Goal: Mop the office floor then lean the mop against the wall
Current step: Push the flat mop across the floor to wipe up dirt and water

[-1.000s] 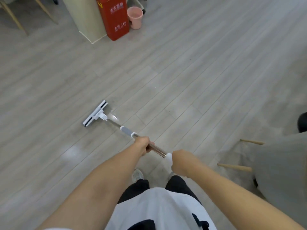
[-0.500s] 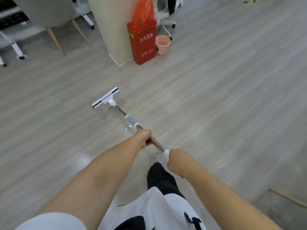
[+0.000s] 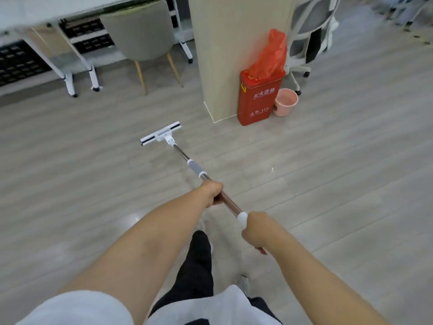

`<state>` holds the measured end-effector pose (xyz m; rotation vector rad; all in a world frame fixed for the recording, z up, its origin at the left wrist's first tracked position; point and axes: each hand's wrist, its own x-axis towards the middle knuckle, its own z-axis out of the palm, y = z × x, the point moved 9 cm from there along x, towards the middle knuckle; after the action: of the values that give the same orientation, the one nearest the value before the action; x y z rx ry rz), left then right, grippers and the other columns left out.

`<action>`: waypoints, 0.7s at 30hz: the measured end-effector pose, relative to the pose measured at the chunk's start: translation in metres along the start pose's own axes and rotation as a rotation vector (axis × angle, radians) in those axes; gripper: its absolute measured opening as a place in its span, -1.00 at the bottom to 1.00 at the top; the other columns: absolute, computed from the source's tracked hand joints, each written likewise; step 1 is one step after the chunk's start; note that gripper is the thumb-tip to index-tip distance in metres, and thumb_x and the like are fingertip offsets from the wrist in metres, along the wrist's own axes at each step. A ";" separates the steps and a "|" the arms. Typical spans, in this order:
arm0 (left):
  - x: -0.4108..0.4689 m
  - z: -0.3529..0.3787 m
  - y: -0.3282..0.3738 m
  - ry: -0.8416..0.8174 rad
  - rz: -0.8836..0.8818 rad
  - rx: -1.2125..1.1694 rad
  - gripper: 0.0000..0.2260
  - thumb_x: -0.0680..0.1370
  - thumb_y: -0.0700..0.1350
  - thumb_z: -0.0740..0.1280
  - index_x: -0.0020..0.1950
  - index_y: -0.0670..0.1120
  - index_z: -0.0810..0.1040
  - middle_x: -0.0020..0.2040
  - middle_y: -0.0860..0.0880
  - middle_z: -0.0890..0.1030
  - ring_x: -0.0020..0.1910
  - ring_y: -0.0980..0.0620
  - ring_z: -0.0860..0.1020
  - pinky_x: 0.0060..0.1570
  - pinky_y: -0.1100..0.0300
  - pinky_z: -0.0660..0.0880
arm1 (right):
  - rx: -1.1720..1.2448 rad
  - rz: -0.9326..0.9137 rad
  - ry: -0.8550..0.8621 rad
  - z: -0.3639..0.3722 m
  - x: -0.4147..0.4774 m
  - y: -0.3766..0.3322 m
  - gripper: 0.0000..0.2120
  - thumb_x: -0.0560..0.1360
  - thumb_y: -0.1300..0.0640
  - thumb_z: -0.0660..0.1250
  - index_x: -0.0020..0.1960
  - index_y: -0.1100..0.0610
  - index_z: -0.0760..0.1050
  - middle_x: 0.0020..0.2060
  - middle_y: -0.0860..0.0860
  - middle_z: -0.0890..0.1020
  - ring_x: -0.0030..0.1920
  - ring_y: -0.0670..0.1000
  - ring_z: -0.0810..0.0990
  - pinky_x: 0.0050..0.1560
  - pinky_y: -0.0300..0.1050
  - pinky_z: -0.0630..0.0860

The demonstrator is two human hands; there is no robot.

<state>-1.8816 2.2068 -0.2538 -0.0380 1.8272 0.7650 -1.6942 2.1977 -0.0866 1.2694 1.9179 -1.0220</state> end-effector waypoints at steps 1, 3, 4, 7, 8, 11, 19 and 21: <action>0.016 -0.011 0.016 -0.002 -0.002 -0.011 -0.96 0.59 -0.27 0.20 0.03 -0.18 0.40 -0.16 -0.13 0.53 -0.28 -0.04 0.59 -0.37 0.09 0.58 | -0.009 0.001 -0.002 -0.011 0.017 -0.015 -0.82 0.55 0.32 0.13 -0.20 0.14 0.29 -0.33 0.09 0.51 -0.45 0.09 0.49 -0.48 -0.21 0.41; 0.046 -0.032 0.050 -0.008 0.003 -0.022 -0.94 0.59 -0.28 0.20 0.04 -0.18 0.40 -0.19 -0.12 0.52 -0.30 -0.03 0.57 -0.38 0.08 0.58 | -0.008 0.001 -0.007 -0.034 0.049 -0.047 -0.88 0.56 0.30 0.14 -0.14 0.18 0.35 -0.32 0.09 0.53 -0.49 0.05 0.49 -0.48 -0.22 0.40; 0.059 -0.043 0.067 -0.007 -0.002 -0.024 -0.93 0.59 -0.28 0.19 0.05 -0.18 0.40 -0.21 -0.12 0.52 -0.32 -0.02 0.57 -0.39 0.09 0.57 | -0.012 -0.001 -0.011 -0.046 0.064 -0.065 -0.88 0.56 0.30 0.14 -0.15 0.18 0.35 -0.33 0.10 0.54 -0.51 0.05 0.48 -0.47 -0.21 0.42; 0.097 -0.077 0.116 -0.016 -0.028 -0.036 -0.90 0.58 -0.29 0.19 0.07 -0.19 0.44 -0.19 -0.13 0.55 -0.29 -0.04 0.59 -0.32 0.06 0.61 | -0.032 0.013 -0.018 -0.083 0.106 -0.118 -0.93 0.57 0.29 0.15 -0.04 0.18 0.39 -0.35 0.08 0.52 -0.51 0.04 0.49 -0.50 -0.21 0.42; 0.110 -0.087 0.134 -0.031 -0.034 -0.041 -0.87 0.57 -0.29 0.20 0.09 -0.21 0.46 -0.15 -0.15 0.59 -0.25 -0.07 0.61 -0.31 0.06 0.63 | -0.037 0.019 -0.011 -0.097 0.120 -0.135 -0.90 0.58 0.28 0.16 0.04 0.15 0.41 -0.35 0.07 0.52 -0.51 0.02 0.50 -0.53 -0.21 0.41; 0.149 -0.114 0.181 -0.039 -0.053 -0.051 -0.76 0.54 -0.28 0.19 0.17 -0.25 0.51 0.01 -0.19 0.67 -0.12 -0.11 0.68 -0.44 0.16 0.59 | -0.052 0.015 -0.026 -0.137 0.156 -0.182 -0.90 0.56 0.30 0.16 -0.09 0.14 0.36 -0.36 0.05 0.51 -0.49 0.00 0.51 -0.51 -0.21 0.42; 0.232 -0.156 0.308 -0.029 -0.064 -0.076 -0.95 0.58 -0.25 0.24 0.03 -0.17 0.45 -0.14 -0.11 0.57 -0.25 -0.01 0.60 -0.47 0.18 0.53 | 0.005 0.047 -0.084 -0.235 0.267 -0.259 -0.83 0.55 0.28 0.16 -0.20 0.13 0.36 -0.55 0.09 0.51 -0.52 0.04 0.44 -0.53 -0.26 0.38; 0.254 -0.165 0.340 -0.007 -0.061 -0.100 -0.94 0.58 -0.25 0.26 0.04 -0.17 0.45 -0.14 -0.11 0.56 -0.26 -0.02 0.60 -0.47 0.17 0.53 | -0.037 0.023 -0.088 -0.264 0.296 -0.283 -0.85 0.54 0.31 0.15 -0.18 0.16 0.37 -0.46 0.12 0.53 -0.49 0.08 0.48 -0.44 -0.21 0.45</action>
<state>-2.2490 2.4741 -0.2765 -0.1546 1.7718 0.8119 -2.0815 2.4913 -0.1179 1.2029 1.8438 -1.0095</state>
